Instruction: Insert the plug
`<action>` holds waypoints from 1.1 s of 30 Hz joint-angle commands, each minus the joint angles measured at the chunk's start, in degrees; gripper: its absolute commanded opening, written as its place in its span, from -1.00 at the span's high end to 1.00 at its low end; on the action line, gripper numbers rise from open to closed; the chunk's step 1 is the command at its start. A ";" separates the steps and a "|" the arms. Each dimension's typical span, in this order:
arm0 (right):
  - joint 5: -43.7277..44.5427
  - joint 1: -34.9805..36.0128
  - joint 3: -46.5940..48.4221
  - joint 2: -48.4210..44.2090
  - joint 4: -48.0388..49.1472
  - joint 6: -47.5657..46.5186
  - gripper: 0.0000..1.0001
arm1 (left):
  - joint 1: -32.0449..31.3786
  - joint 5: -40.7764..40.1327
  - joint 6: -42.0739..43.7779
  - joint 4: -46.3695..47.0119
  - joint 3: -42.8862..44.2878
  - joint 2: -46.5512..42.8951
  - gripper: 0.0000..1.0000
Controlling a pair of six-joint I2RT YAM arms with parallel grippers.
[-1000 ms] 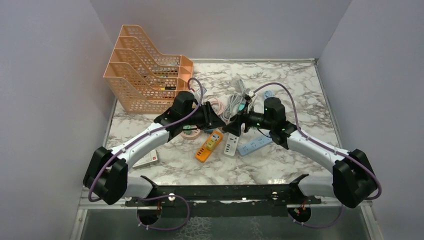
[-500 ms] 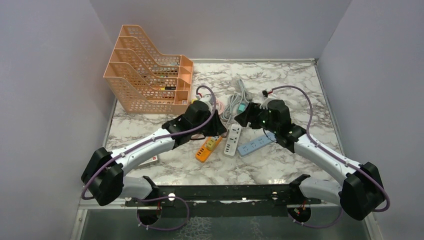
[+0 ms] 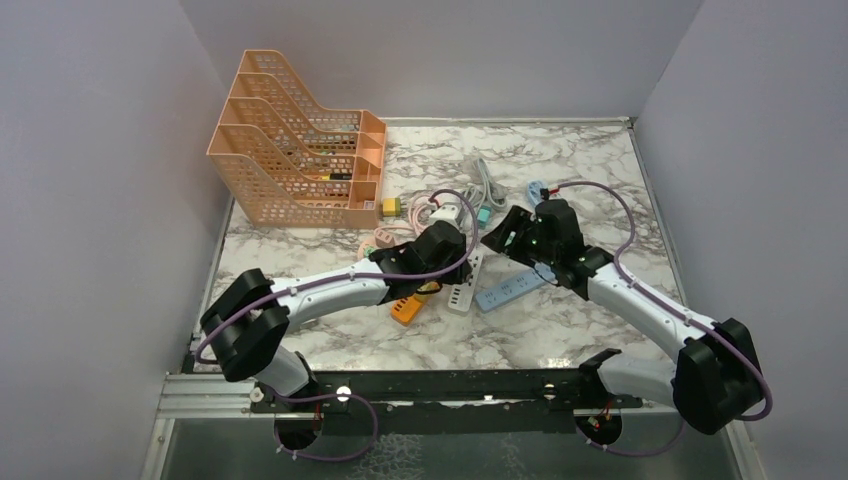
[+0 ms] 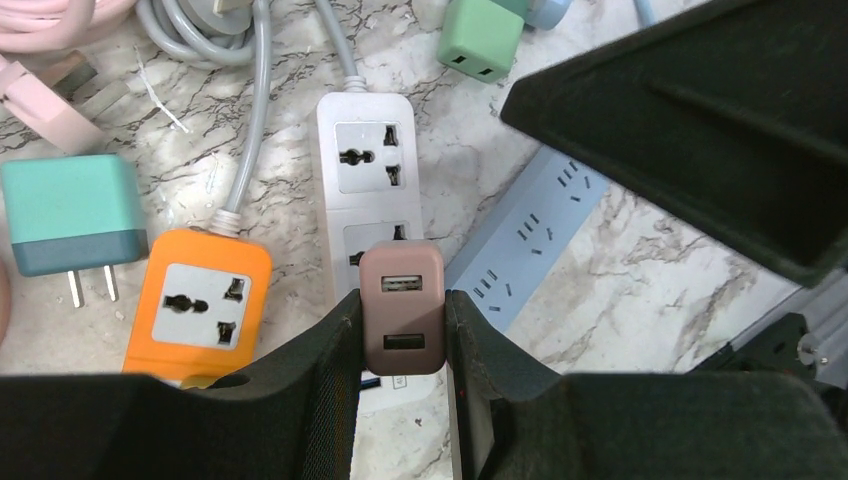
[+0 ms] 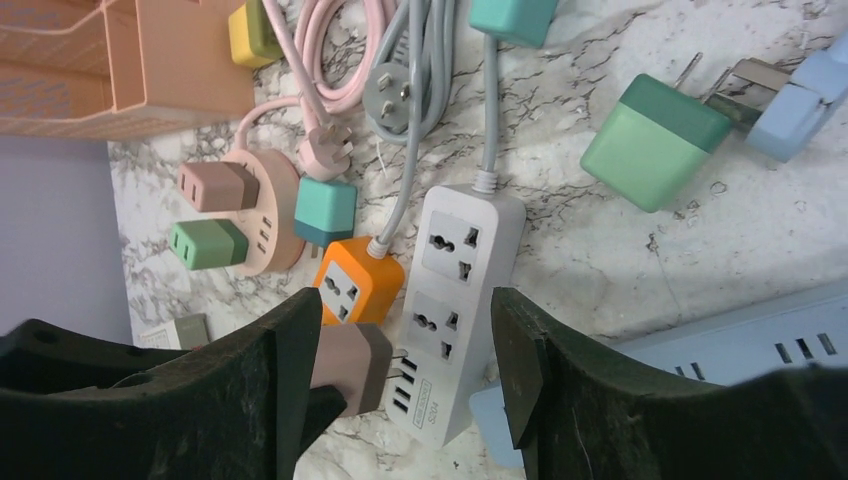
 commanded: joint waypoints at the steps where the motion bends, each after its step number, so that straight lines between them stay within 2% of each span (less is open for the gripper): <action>1: -0.79 -1.69 -0.18 -0.13 -0.55 2.05 -0.25 | -0.83 -1.77 2.25 2.46 1.77 3.02 0.81; 11: -1.98 -2.73 -3.47 -1.98 3.35 1.69 -0.23 | -0.88 -0.25 5.09 3.61 2.63 6.99 0.81; 25: -2.12 -3.27 -3.73 -1.44 2.86 0.71 -0.22 | -1.44 0.34 4.41 3.71 2.43 8.67 0.81; 33: -2.07 -3.45 -4.04 -1.43 2.68 0.70 -0.22 | -2.46 -3.07 4.06 -0.40 2.87 8.80 0.83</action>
